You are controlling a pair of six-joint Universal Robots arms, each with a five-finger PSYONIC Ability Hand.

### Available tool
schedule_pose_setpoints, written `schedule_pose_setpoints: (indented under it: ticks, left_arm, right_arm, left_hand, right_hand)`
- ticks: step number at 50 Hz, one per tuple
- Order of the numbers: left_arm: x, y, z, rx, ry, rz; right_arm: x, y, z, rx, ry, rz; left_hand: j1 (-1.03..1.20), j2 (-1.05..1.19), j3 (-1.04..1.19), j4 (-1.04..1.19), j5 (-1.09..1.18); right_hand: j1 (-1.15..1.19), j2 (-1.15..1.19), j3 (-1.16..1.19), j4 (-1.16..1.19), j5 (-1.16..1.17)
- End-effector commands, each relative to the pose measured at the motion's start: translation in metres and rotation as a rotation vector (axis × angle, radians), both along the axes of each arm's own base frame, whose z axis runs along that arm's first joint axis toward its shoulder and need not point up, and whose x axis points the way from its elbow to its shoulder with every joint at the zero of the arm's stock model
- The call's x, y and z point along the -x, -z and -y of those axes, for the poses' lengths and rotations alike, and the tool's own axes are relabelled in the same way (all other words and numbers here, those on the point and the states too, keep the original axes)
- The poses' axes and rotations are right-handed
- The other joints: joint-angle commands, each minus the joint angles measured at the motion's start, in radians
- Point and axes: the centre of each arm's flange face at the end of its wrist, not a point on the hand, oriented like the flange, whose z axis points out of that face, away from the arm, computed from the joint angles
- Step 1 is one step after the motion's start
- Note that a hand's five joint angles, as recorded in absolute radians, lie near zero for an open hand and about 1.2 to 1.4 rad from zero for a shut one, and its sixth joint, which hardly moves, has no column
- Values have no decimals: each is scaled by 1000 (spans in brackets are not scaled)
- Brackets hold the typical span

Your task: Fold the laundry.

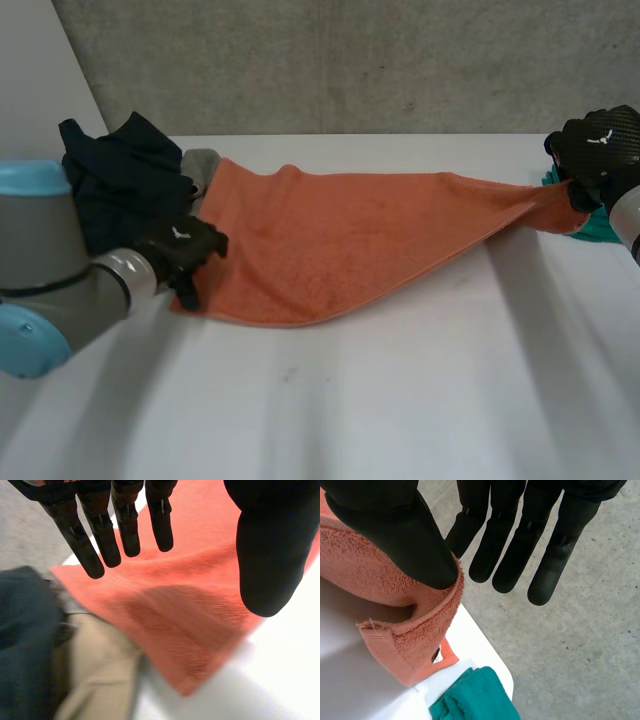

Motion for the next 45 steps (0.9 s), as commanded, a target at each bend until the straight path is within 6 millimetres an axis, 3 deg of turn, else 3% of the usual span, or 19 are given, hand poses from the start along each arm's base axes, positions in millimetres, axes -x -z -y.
schedule_pose_setpoints:
  ticks: [1,15,17,21,24,31,40,43,45]
  left_arm:
    - [15,26,-2,-24,16,22]
    - [25,46,9,6,49,83]
    - [26,47,11,13,54,91]
    - [25,42,17,34,42,89]
    - [23,37,18,38,26,87]
    - [11,13,-6,-8,-6,116]
    - [-5,-1,-55,-191,33,186]
    - [-9,-6,-66,-236,55,199]
    - [-6,-9,-63,-205,62,165]
  right_arm:
    - [-1,-4,1,6,-5,3]
    - [4,4,3,-17,8,2]
    - [5,4,3,-17,9,2]
    - [8,6,3,-25,15,1]
    - [11,9,3,-39,25,0]
    - [24,26,-3,-132,39,-91]
    - [67,60,-39,-496,-33,-476]
    - [67,61,-42,-518,-62,-501]
    - [57,62,-37,-467,-69,-444]
  left_hand:
    - [78,79,80,74,73]
    - [181,181,183,177,175]
    - [295,295,297,291,289]
    - [950,951,953,946,945]
    - [953,953,955,949,947]
    - [953,953,955,949,947]
    - [953,953,955,949,947]
    - [953,953,955,949,947]
    - [953,953,955,949,947]
  right_hand:
    - [258,219,211,204,203]
    - [258,219,211,204,203]
    - [258,219,211,204,203]
    - [258,219,211,204,203]
    - [258,219,211,204,203]
    - [258,219,211,204,203]
    - [258,219,211,204,203]
    - [258,219,211,204,203]
    - [258,219,211,204,203]
